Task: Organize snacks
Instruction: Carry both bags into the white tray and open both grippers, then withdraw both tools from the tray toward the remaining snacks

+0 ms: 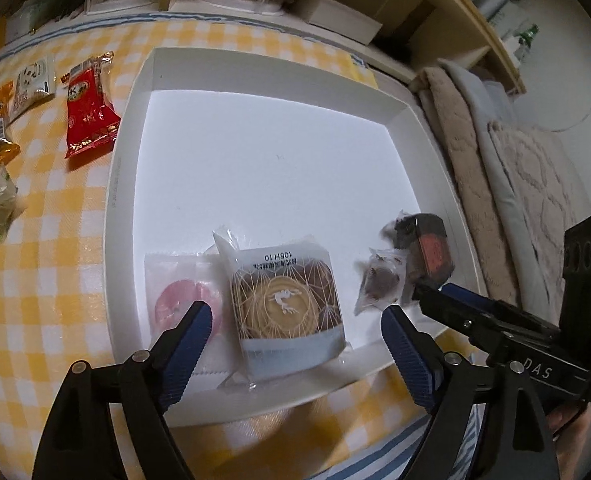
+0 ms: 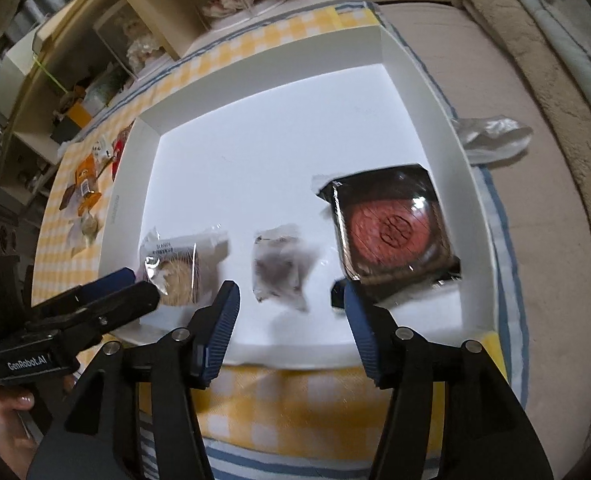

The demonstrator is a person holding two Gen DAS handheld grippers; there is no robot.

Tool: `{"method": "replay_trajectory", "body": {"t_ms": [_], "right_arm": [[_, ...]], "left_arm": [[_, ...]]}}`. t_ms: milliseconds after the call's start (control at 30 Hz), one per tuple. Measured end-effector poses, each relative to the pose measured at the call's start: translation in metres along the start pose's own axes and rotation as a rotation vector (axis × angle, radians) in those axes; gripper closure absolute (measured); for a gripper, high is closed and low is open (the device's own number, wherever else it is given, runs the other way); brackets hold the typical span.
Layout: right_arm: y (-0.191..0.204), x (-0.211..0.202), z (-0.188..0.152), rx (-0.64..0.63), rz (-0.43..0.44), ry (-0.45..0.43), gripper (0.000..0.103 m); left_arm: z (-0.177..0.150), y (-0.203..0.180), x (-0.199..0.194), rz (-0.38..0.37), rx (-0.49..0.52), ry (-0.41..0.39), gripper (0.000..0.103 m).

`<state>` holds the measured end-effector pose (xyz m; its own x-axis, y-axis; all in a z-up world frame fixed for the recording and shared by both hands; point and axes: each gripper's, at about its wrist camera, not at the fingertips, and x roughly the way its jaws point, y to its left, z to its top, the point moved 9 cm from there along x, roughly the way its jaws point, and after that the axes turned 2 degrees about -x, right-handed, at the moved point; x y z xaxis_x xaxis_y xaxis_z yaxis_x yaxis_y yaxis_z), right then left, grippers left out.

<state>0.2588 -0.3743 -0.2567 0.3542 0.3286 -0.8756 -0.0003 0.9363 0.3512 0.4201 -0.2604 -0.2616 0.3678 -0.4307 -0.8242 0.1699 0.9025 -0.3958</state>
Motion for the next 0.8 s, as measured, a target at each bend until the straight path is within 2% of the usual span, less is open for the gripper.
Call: {"method": "replay_trajectory", "body": {"t_ms": [133,233,267,367,667,800], "right_arm": [[-0.002,-0.007,-0.005,0.001,-0.008,-0.009,0.039],[0.0,-0.013,-0.007,-0.013,-0.016,-0.017,0.033],[0.001,-0.016,-0.008,-0.017,-0.017,-0.022,0.027],[0.002,-0.024,-0.01,-0.012,-0.017,-0.041,0.002],[0.011,-0.06,-0.011,-0.025,-0.065,-0.118,0.0],[0.017,-0.074,-0.011,-0.054,-0.113,-0.14,0.0]], "left_arm": [[-0.006,-0.001,-0.011,0.016,0.023,-0.004,0.01],[-0.009,0.0,-0.022,0.026,0.041,-0.014,0.002],[-0.01,-0.001,-0.025,0.028,0.044,-0.02,0.0],[-0.011,-0.001,-0.039,0.024,0.054,-0.031,0.0],[-0.016,-0.003,-0.09,0.058,0.108,-0.09,0.0],[-0.019,-0.004,-0.112,0.058,0.129,-0.11,0.0]]}}
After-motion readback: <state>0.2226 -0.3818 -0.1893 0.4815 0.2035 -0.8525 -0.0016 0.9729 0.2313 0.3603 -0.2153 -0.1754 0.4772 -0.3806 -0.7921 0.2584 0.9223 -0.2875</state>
